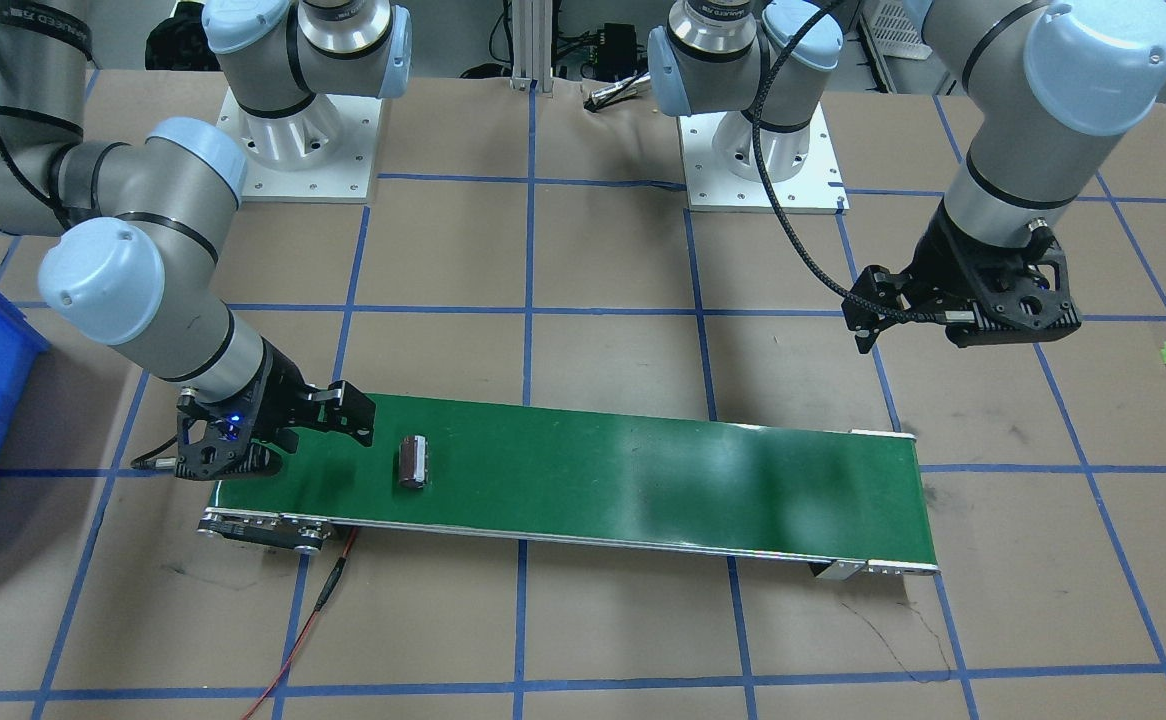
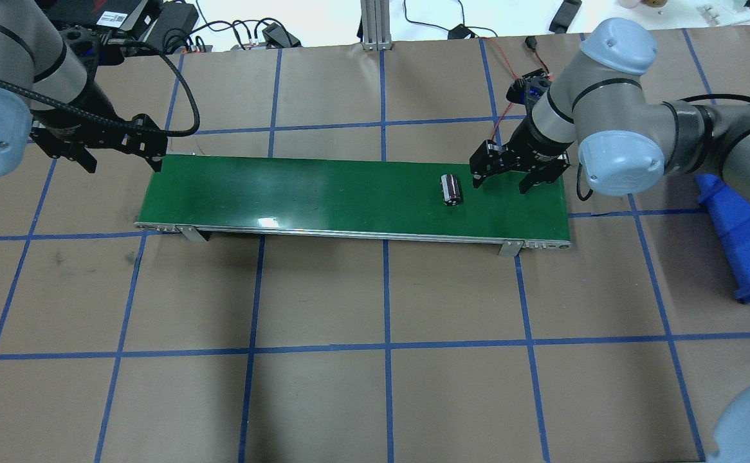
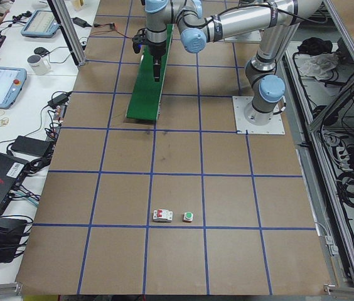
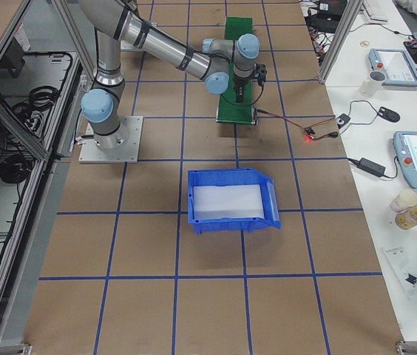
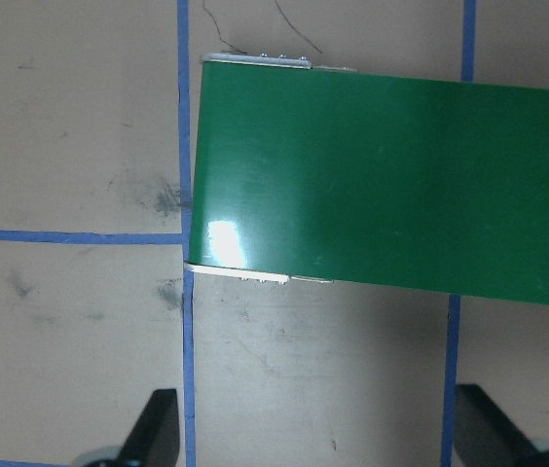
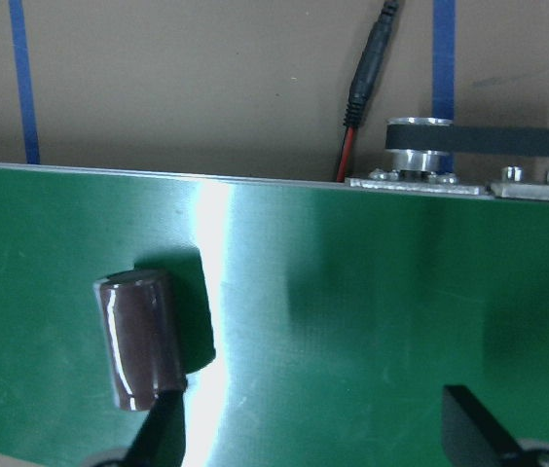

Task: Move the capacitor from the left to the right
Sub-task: 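Lower the right gripper onto the capacitor on the belt and grasp it, then carry the capacitor with the right gripper to the blue bin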

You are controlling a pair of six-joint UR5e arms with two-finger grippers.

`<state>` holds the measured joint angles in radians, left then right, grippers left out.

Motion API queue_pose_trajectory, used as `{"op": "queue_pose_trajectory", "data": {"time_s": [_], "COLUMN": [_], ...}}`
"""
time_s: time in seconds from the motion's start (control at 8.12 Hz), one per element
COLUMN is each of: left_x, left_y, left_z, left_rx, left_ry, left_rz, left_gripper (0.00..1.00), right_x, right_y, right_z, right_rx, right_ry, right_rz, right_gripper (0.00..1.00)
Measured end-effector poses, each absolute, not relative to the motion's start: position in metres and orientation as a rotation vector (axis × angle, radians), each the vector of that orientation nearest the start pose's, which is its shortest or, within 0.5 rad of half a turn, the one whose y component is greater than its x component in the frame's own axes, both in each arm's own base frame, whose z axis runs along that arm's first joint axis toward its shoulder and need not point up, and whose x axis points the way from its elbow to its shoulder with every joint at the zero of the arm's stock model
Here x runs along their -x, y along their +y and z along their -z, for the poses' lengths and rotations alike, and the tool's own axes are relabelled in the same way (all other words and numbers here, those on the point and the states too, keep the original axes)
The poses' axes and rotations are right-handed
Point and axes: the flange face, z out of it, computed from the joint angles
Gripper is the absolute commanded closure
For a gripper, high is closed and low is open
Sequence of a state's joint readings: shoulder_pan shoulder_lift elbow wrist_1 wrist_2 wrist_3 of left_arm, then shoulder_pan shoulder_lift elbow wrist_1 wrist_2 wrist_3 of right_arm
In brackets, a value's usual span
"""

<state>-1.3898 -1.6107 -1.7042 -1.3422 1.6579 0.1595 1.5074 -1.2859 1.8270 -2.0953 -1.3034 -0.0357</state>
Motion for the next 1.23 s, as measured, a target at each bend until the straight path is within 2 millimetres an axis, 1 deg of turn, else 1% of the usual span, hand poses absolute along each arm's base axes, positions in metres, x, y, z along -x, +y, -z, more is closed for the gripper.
{"op": "queue_pose_trajectory", "data": {"time_s": [0.12,0.25,0.37,0.49,0.74,0.99,1.11,1.23], "left_x": [0.031,0.031,0.031,0.031,0.032,0.033,0.033,0.033], "left_y": [-0.522,-0.522,-0.522,-0.523,-0.523,-0.523,-0.523,-0.522], "left_z": [-0.426,-0.426,-0.425,-0.425,-0.425,-0.425,-0.425,-0.425], "left_rx": [0.036,0.036,0.036,0.036,0.033,0.030,0.030,0.029], "left_ry": [3.045,3.045,3.046,3.046,3.045,3.044,3.043,3.042], "left_rz": [0.060,0.059,0.059,0.058,0.058,0.057,0.057,0.056], "left_gripper": [0.00,0.00,0.00,0.00,0.00,0.00,0.00,0.00], "right_x": [-0.130,-0.133,-0.135,-0.135,-0.132,-0.128,-0.124,-0.120], "right_y": [-0.562,-0.562,-0.563,-0.564,-0.564,-0.565,-0.565,-0.567], "right_z": [-0.271,-0.270,-0.266,-0.262,-0.255,-0.251,-0.250,-0.251], "right_rx": [-0.052,-0.060,-0.064,-0.065,-0.063,-0.044,-0.003,0.036], "right_ry": [2.873,2.875,2.880,2.886,2.928,2.964,3.002,3.040], "right_rz": [0.001,0.002,-0.005,-0.013,-0.032,-0.045,-0.047,-0.042], "right_gripper": [0.08,0.12,0.12,0.16,0.33,0.77,0.95,1.00]}}
